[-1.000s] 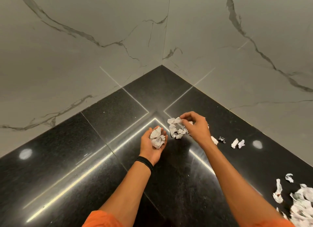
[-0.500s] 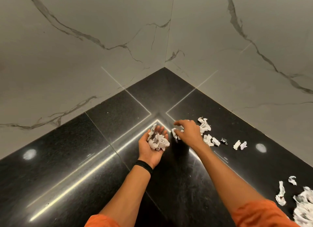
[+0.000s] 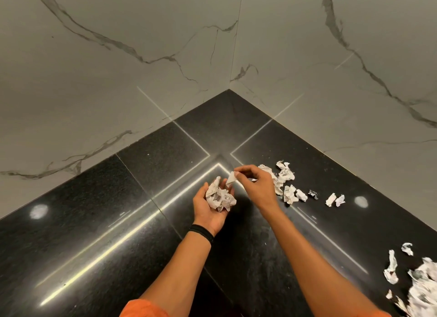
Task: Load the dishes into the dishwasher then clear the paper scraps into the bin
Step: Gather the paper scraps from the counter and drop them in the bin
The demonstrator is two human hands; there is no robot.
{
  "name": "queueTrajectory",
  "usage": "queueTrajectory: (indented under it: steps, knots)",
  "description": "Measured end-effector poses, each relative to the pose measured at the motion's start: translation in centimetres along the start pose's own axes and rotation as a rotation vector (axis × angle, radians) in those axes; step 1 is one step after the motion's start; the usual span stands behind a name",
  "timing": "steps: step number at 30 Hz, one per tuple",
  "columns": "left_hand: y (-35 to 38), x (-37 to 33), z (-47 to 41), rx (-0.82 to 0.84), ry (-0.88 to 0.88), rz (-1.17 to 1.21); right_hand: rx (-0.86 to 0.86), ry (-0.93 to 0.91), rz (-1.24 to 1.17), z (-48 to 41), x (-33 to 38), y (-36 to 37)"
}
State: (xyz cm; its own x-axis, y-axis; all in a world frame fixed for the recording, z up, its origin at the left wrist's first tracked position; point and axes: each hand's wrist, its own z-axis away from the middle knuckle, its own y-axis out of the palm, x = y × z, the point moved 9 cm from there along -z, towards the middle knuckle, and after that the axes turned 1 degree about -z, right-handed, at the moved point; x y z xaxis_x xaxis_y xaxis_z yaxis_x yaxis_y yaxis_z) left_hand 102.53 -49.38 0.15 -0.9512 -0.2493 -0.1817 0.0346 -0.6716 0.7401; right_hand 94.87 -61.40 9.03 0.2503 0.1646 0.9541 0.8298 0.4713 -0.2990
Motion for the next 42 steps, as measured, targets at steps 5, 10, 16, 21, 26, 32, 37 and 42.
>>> queueTrajectory:
  steps: [5,10,16,21,26,32,37,42]
  knots:
    - [0.6,0.9,0.6,0.049,-0.035,-0.023,0.172,-0.042,0.014,4.1,2.3,3.0]
    - [0.0,0.7,0.5,0.047,-0.009,0.016,0.047,-0.018,-0.028,3.3,0.8,1.0]
    - [-0.2,0.4,0.8,0.018,-0.003,0.058,0.037,0.052,0.571,-0.4,-4.9,-4.7]
    - [-0.5,0.4,0.4,0.009,-0.004,0.052,0.149,-0.015,0.769,0.6,-7.0,-3.8]
    - [-1.1,0.4,0.1,-0.004,-0.006,0.034,0.130,-0.096,0.694,1.7,-6.1,-3.1]
    - [-1.1,0.1,0.3,0.000,0.015,0.040,0.356,-0.217,0.775,2.1,-4.8,-0.2]
    - [-1.3,-0.3,0.6,-0.016,0.028,0.021,0.246,-0.138,0.668,2.9,-4.7,-1.1]
    - [-1.7,0.5,0.4,-0.027,0.009,-0.012,0.078,-0.172,0.303,4.4,0.2,-1.1]
